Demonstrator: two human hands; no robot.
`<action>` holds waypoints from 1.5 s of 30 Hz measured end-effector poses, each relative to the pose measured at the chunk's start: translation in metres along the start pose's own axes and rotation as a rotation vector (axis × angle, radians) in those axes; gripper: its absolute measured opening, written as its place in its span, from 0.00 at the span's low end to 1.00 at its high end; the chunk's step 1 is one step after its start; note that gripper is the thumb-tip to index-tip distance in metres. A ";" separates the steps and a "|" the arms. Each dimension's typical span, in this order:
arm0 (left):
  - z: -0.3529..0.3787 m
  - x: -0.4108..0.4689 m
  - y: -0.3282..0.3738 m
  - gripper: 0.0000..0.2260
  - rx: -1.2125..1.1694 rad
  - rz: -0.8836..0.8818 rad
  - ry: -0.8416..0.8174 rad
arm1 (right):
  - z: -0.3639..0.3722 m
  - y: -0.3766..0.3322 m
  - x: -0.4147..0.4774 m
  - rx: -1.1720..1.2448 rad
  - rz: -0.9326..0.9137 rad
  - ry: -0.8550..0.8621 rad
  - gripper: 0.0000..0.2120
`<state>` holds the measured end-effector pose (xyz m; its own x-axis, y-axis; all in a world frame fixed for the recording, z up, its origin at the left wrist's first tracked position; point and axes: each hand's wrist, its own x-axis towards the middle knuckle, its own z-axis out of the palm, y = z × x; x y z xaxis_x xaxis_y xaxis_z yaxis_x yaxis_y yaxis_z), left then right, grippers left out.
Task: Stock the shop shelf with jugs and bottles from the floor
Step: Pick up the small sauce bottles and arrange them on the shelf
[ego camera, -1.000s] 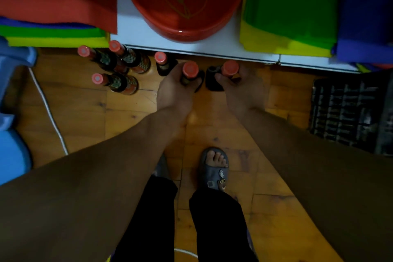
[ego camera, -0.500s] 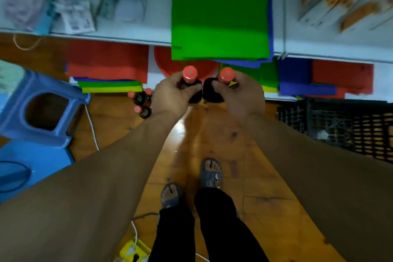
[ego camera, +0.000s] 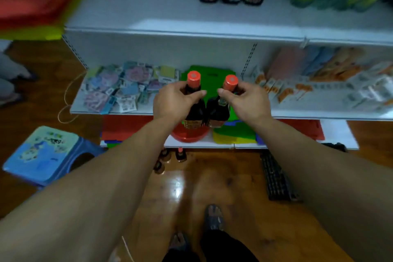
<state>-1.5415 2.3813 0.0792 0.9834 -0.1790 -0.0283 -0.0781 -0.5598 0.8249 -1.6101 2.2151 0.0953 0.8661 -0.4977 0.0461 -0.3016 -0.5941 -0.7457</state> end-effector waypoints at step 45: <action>-0.060 0.213 0.216 0.14 -0.061 0.115 0.053 | -0.125 -0.141 0.240 -0.085 -0.190 0.053 0.17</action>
<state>-1.3394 2.2711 0.2850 0.9760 -0.1951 0.0972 -0.1825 -0.4876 0.8538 -1.4095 2.1009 0.2947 0.8892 -0.4027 0.2173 -0.1690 -0.7303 -0.6619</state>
